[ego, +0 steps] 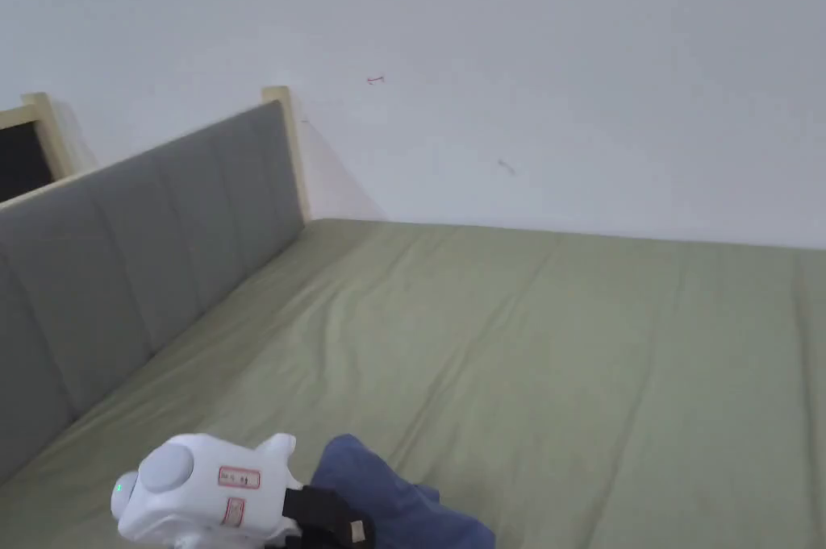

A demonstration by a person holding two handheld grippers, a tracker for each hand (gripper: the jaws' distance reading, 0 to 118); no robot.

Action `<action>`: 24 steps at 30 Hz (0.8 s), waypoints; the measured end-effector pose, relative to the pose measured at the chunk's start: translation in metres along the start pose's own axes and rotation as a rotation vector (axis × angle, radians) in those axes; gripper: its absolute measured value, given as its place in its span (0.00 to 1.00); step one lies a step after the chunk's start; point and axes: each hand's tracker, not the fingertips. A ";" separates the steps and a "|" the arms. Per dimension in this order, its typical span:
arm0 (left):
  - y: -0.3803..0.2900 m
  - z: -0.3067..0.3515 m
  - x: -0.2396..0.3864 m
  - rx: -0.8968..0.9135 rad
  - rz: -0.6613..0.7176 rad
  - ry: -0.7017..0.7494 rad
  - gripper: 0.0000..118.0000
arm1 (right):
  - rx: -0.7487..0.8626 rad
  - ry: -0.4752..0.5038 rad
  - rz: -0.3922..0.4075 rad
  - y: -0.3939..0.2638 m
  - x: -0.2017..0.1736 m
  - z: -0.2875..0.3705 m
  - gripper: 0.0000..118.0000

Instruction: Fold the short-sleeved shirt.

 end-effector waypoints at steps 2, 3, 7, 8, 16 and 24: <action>0.012 0.015 -0.013 0.016 -0.025 0.118 0.17 | -0.001 0.000 -0.004 0.002 -0.003 -0.001 0.00; 0.028 0.019 -0.036 0.017 -0.044 0.204 0.17 | -0.003 -0.006 -0.004 0.003 -0.006 -0.002 0.00; 0.057 0.033 -0.068 -0.033 -0.171 0.510 0.17 | -0.007 -0.045 0.017 0.010 -0.012 -0.007 0.00; 0.063 0.032 -0.074 -0.053 -0.209 0.585 0.17 | -0.008 -0.051 0.022 0.012 -0.012 -0.009 0.00; 0.070 0.065 -0.089 0.078 -0.216 0.688 0.95 | -0.017 -0.055 0.032 0.020 -0.018 -0.018 0.00; 0.040 0.062 -0.056 0.115 -0.238 0.620 0.95 | 0.013 -0.075 0.070 0.026 -0.017 -0.013 0.00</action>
